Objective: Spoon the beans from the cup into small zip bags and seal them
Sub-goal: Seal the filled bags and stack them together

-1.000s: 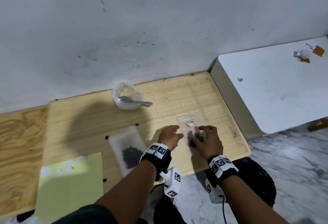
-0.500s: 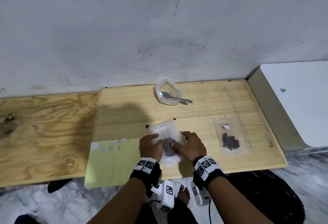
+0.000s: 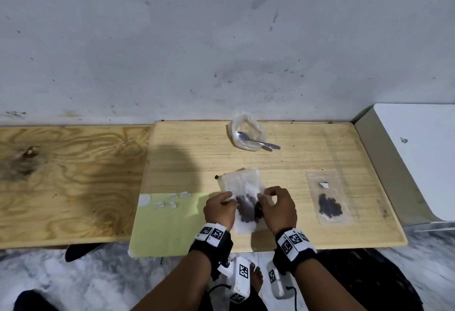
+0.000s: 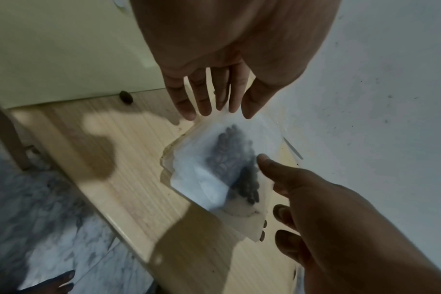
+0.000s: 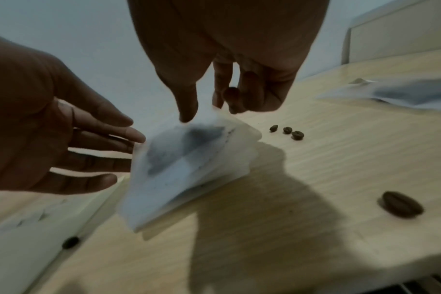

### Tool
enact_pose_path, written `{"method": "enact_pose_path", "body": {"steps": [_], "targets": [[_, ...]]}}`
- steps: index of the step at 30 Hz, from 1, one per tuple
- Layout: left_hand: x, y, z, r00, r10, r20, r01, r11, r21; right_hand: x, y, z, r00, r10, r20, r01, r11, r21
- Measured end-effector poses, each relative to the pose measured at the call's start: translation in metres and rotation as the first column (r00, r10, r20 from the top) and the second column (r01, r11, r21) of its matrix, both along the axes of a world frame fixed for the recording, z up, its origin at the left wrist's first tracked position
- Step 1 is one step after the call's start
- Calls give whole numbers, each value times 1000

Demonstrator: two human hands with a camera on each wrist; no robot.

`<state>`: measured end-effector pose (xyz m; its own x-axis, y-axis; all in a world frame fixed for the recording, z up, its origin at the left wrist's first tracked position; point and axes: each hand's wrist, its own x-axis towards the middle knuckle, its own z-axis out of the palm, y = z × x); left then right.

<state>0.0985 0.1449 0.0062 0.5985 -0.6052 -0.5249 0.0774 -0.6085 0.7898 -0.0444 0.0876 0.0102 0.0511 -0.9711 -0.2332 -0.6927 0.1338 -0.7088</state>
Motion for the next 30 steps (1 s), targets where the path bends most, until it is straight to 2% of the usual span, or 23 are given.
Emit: {"method": "enact_pose_path", "body": {"steps": [4, 8, 11, 14, 16, 19, 23, 26, 30], "targets": [[20, 7, 17, 994, 101, -38, -106, 980, -167, 21, -3, 15, 984, -37, 175, 32, 999, 29], [61, 18, 31, 983, 121, -141, -156, 951, -268, 68, 0, 22, 936, 42, 349, -94, 987, 131], [103, 32, 30, 970, 165, -179, -214, 930, -300, 111, 12, 22, 914, 147, 378, -224, 960, 170], [144, 52, 28, 951, 228, -208, -287, 901, -326, 143, 23, 16, 900, 107, 423, -224, 946, 236], [172, 65, 29, 926, 283, -249, -353, 883, -310, 156, 29, 6, 926, 101, 365, -206, 943, 261], [213, 78, 33, 900, 335, -280, -413, 860, -301, 166, 34, -12, 968, 203, 148, -238, 932, 273], [244, 83, 29, 906, 343, -249, -406, 869, -282, 181, 41, -23, 955, 292, -54, -256, 900, 352], [251, 78, 22, 928, 308, -210, -357, 897, -260, 193, 44, -24, 950, 285, -127, -233, 918, 321], [248, 72, 16, 952, 246, -180, -289, 916, -279, 200, 45, -24, 954, 260, -150, -204, 928, 311]]}}
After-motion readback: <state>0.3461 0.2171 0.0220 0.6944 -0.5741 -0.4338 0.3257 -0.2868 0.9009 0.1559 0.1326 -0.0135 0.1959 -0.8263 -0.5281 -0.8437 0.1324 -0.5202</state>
